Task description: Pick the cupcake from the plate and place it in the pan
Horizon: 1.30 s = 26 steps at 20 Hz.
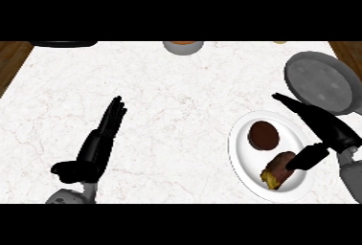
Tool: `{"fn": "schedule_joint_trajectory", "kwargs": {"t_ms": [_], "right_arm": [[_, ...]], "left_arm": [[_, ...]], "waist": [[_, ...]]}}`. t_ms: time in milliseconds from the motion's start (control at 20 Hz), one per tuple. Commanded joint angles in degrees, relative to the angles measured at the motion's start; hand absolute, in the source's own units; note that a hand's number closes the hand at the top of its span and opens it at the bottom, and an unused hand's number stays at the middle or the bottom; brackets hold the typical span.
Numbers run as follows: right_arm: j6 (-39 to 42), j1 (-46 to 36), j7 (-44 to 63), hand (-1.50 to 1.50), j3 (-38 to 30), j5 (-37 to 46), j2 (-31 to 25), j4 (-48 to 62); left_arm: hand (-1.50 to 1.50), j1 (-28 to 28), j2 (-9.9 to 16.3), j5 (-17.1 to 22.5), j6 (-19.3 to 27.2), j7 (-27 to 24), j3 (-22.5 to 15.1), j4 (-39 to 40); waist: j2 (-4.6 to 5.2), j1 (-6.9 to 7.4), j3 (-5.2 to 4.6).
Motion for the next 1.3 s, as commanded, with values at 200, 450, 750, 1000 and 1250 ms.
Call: {"fn": "schedule_joint_trajectory", "kwargs": {"t_ms": [200, 450, 750, 1000, 1250], "right_arm": [[3.39, -3.82, 4.93, -1.5, 2.97, 9.06, 7.4, 5.15], [4.98, -2.53, 1.92, -1.5, -1.0, 11.94, 9.21, 6.75], [3.48, -0.41, -1.63, -1.5, -5.2, 14.54, 11.45, 7.77], [-0.49, -0.58, -3.67, -1.5, -4.9, 18.67, 16.51, 12.62], [-0.3, -5.81, -5.34, -1.5, -7.22, 20.75, 17.73, 21.22]], "left_arm": [[0.0, 1.49, -2.19, -3.39, -0.33, 1.95, 1.12, -1.83], [0.0, 2.02, -2.82, -4.65, -1.22, 6.66, 3.96, -6.44], [0.0, 4.47, -5.11, -7.04, -4.74, 0.8, 4.78, -1.77], [0.0, 3.1, -5.8, -6.43, -6.92, 3.17, 7.42, -3.19], [0.0, 1.86, -9.89, -11.19, -4.06, 4.25, 4.92, -2.44]], "waist": [[-0.16, -0.72, 0.04], [-0.18, -0.79, 0.04], [-0.16, -0.83, 0.04], [-0.14, -0.8, 0.04], [-0.11, -0.7, 0.05]]}}
